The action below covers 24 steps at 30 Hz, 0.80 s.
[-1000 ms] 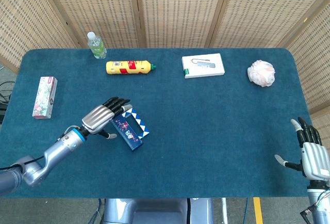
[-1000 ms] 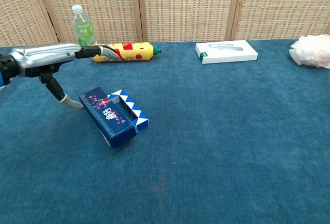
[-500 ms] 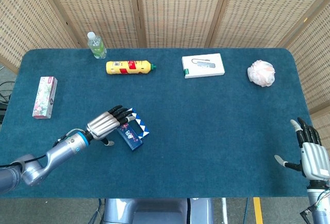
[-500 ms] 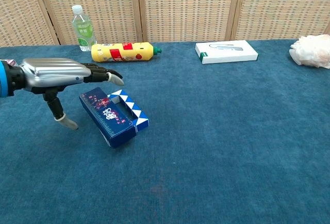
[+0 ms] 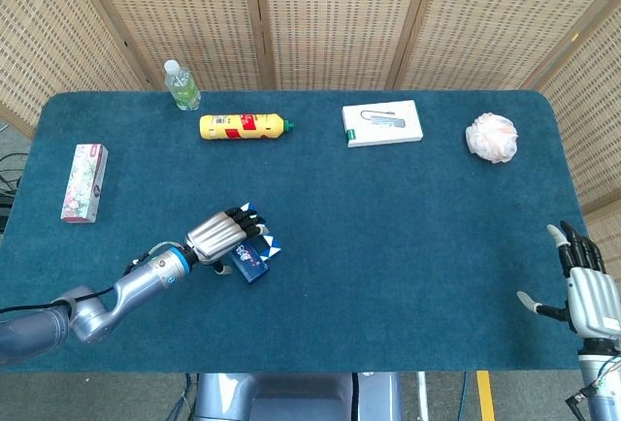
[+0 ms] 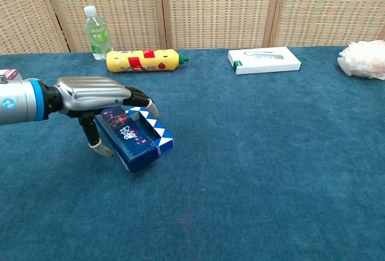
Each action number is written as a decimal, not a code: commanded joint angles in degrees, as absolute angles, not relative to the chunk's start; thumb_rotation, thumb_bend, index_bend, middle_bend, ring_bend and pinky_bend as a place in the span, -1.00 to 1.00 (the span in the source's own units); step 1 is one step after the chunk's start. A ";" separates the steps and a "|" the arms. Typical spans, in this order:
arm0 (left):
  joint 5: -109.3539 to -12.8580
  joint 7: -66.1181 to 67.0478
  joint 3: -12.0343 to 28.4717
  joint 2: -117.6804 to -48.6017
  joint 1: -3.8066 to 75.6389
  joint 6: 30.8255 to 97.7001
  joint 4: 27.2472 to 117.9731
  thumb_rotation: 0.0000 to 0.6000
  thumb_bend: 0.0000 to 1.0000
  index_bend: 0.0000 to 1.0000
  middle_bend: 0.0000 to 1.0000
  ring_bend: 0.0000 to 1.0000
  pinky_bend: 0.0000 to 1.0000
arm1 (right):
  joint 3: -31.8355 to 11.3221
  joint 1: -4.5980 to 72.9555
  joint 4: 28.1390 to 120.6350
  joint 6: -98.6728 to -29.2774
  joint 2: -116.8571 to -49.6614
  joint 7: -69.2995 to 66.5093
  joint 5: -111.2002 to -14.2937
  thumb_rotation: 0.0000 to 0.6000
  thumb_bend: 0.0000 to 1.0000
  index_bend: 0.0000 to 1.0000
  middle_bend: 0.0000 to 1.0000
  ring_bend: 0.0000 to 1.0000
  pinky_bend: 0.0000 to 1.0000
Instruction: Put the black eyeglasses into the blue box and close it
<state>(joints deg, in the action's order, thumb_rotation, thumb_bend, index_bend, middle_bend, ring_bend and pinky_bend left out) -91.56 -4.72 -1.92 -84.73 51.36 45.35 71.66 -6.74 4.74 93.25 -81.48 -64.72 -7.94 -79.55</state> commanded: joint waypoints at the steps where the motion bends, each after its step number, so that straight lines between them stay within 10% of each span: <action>1: -91.28 -4.38 -1.74 -85.24 51.46 45.31 71.38 1.00 -0.96 -0.37 -0.28 -0.43 -0.41 | -6.75 4.74 93.22 -81.48 -64.73 -8.03 -79.57 1.00 -0.94 -1.00 -1.00 -1.00 -1.00; 11: -91.31 -3.75 -1.24 -87.71 50.85 47.77 68.71 1.00 -0.77 0.03 0.07 -0.13 -0.30 | -6.74 4.70 93.22 -81.62 -64.75 -8.05 -79.66 1.00 -0.94 -1.00 -1.00 -1.00 -1.00; 24: -91.44 -3.41 -0.93 -88.96 50.47 49.72 66.29 1.00 -0.76 0.06 0.05 -0.15 -0.28 | -6.72 4.70 93.30 -81.64 -64.74 -7.93 -79.69 1.00 -0.94 -1.00 -1.00 -1.00 -1.00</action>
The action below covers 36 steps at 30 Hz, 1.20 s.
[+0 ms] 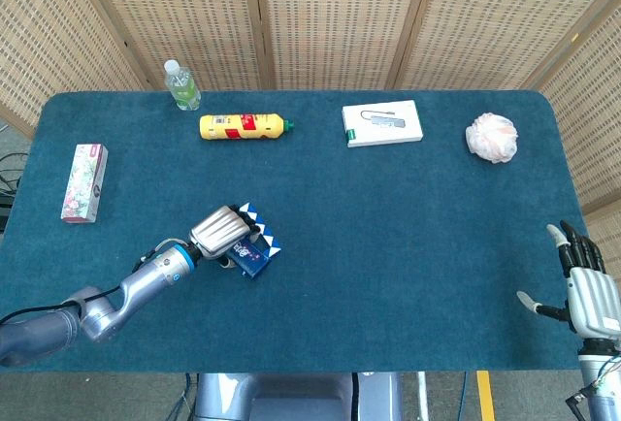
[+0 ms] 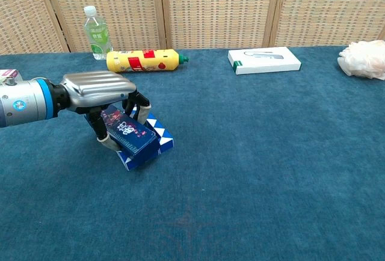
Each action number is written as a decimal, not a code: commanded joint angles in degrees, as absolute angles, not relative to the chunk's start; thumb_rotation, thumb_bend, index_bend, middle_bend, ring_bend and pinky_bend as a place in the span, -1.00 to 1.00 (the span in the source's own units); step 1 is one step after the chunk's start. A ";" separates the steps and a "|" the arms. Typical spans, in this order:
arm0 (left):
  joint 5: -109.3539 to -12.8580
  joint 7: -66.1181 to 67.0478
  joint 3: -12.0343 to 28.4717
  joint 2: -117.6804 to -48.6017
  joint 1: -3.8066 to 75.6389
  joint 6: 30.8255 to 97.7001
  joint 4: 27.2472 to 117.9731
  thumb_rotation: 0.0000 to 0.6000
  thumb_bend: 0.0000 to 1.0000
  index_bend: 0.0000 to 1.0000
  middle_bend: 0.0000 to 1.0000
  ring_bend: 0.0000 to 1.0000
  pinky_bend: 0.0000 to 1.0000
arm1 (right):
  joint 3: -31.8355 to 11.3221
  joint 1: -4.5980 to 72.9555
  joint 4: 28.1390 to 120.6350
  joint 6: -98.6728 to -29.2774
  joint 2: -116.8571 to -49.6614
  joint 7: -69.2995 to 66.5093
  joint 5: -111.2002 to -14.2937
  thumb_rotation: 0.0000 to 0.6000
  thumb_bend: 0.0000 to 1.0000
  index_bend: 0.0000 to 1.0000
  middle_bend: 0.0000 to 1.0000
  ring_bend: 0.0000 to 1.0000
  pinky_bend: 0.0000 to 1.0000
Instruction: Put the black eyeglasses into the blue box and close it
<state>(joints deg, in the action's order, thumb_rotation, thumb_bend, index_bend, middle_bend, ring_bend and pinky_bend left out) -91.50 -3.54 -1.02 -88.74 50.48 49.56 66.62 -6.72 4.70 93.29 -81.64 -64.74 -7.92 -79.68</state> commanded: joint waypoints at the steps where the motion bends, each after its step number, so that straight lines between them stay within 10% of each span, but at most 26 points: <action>1: -91.40 -3.37 -0.90 -89.07 50.46 49.78 66.12 1.00 -0.77 0.04 -0.08 -0.27 -0.28 | -6.72 4.70 93.30 -81.63 -64.74 -7.95 -79.68 1.00 -0.94 -1.00 -1.00 -1.00 -1.00; 5: -90.85 -3.15 -0.66 -89.37 50.41 49.64 65.67 1.00 -0.81 -0.42 -0.87 -0.91 -0.49 | -6.73 4.71 93.28 -81.59 -64.72 -8.00 -79.65 1.00 -0.94 -1.00 -1.00 -1.00 -1.00; 10: -90.17 -3.54 -0.38 -88.29 50.43 49.35 67.04 1.00 -0.87 -1.00 -1.00 -1.00 -0.69 | -6.77 4.68 93.27 -81.61 -64.70 -8.27 -79.60 1.00 -0.94 -1.00 -1.00 -1.00 -1.00; 21: -90.16 -0.03 0.21 -81.61 44.63 60.44 73.16 1.00 -1.00 -1.00 -1.00 -1.00 -1.00 | -6.76 4.59 93.02 -81.98 -64.80 -8.19 -79.87 1.00 -0.94 -1.00 -1.00 -1.00 -1.00; 28: -81.40 8.61 2.32 -81.05 27.90 81.32 76.19 1.00 -1.00 -1.00 -1.00 -1.00 -1.00 | -6.72 4.50 92.90 -82.21 -64.85 -8.10 -80.02 1.00 -0.94 -1.00 -1.00 -1.00 -1.00; 36: -72.95 2.30 0.68 -74.57 15.78 85.96 82.78 1.00 -1.00 -1.00 -1.00 -1.00 -1.00 | -6.56 4.39 93.14 -82.55 -64.89 -7.42 -80.36 1.00 -0.94 -1.00 -1.00 -1.00 -1.00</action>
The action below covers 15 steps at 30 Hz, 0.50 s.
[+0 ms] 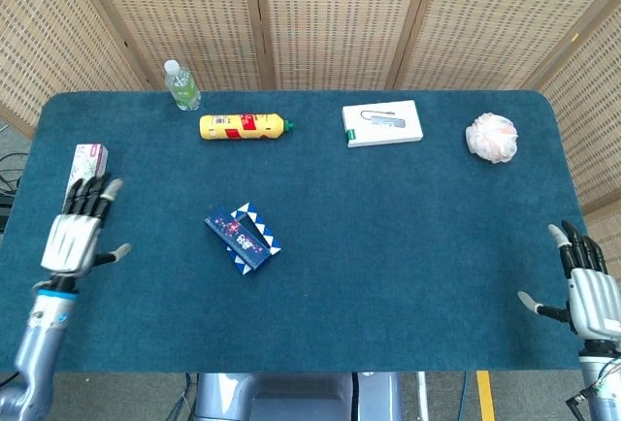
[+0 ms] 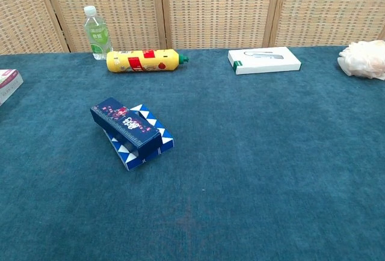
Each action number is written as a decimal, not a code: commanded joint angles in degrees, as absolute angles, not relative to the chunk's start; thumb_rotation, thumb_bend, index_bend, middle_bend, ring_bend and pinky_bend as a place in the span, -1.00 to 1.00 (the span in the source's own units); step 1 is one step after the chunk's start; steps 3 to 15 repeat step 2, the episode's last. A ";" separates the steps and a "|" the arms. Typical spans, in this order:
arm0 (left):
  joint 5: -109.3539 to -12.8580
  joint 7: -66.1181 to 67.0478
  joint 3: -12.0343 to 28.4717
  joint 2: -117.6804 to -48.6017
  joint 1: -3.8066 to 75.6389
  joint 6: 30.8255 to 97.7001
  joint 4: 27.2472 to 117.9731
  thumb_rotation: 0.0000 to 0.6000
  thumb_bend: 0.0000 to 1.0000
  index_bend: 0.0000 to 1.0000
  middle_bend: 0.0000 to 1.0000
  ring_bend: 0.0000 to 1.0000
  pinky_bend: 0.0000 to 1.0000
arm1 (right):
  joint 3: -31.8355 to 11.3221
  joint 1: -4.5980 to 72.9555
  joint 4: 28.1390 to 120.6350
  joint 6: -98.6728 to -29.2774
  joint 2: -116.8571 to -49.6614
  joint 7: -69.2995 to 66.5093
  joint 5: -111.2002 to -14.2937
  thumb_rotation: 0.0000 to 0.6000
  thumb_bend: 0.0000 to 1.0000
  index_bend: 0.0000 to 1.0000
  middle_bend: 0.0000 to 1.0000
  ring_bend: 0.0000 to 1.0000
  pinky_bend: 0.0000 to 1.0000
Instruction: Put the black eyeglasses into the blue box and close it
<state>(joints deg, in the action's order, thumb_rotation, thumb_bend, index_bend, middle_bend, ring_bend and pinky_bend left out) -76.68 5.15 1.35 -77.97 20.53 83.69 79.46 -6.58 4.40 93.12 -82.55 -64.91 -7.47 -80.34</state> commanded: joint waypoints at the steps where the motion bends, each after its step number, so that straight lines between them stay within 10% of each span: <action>1: -72.32 2.15 0.54 -74.07 14.85 86.14 83.16 1.00 -1.00 -1.00 -1.00 -1.00 -1.00 | -6.54 4.38 93.17 -82.56 -64.88 -7.39 -80.37 1.00 -0.94 -1.00 -1.00 -1.00 -1.00; 15: -71.50 1.95 0.35 -73.58 13.85 86.16 83.59 1.00 -1.00 -1.00 -1.00 -1.00 -1.00 | -6.51 4.34 93.22 -82.59 -64.86 -7.39 -80.38 1.00 -0.94 -1.00 -1.00 -1.00 -1.00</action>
